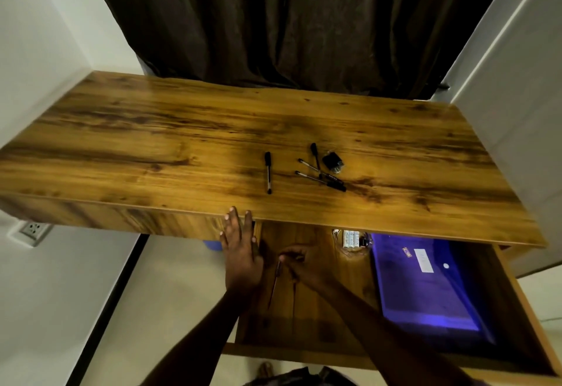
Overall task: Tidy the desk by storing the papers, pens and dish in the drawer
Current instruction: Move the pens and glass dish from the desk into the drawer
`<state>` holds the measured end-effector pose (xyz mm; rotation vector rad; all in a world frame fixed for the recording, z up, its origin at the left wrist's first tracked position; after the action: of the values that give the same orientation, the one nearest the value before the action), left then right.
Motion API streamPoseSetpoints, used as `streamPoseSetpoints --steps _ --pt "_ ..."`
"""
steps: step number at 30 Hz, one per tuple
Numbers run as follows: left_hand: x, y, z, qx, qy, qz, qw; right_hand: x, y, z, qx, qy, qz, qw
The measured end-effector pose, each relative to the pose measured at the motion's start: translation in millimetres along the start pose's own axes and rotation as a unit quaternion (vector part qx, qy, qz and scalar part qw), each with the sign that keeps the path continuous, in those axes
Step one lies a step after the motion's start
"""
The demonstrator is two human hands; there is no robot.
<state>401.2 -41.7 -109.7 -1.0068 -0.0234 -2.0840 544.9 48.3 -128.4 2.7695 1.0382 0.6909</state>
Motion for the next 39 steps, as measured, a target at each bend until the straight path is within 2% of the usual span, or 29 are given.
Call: streamPoseSetpoints --steps 6,10,18,23,26,29,32,35,39 --pt "2.3 0.9 3.1 0.01 -0.009 -0.011 1.0 -32.2 4.3 22.5 -0.056 -0.03 0.009 0.998" --pt "2.8 1.4 5.1 0.012 -0.017 -0.014 1.0 -35.8 1.0 24.9 -0.042 -0.023 0.02 0.999" --pt "2.2 0.6 5.2 0.02 -0.026 -0.02 0.999 -54.7 -6.7 34.5 0.008 0.195 -0.04 0.98" --pt "2.3 0.4 6.9 0.02 -0.029 -0.017 0.999 -60.7 1.5 17.7 0.048 0.257 -0.056 0.964" --pt "2.0 1.1 4.7 0.017 -0.029 -0.019 0.999 -60.4 1.8 15.2 0.059 0.258 -0.06 0.962" --pt "1.8 1.5 3.8 0.014 -0.028 -0.018 0.999 -48.9 3.0 6.4 0.087 0.229 -0.03 0.969" --pt "-0.6 0.0 1.3 0.015 -0.036 -0.019 0.999 -20.4 0.1 -24.2 0.159 0.288 0.055 0.943" --pt "-3.7 -0.9 -1.1 0.021 -0.051 -0.025 0.998 4.3 -13.8 -70.9 0.229 0.29 0.092 0.925" --pt "-2.3 -0.8 0.9 0.027 -0.05 -0.024 0.998 19.3 -67.3 -111.5 0.222 0.253 0.102 0.936"
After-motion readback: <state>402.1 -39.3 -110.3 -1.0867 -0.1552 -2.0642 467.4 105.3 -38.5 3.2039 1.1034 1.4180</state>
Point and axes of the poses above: each hand's wrist, its own y-axis away from the middle knuckle, its own x-axis out of the back of the hand, z = x × y, the point moved 8 cm from there along -y, towards the middle knuckle, and after that the axes turned 5 degrees about z, right-handed, at the moved point
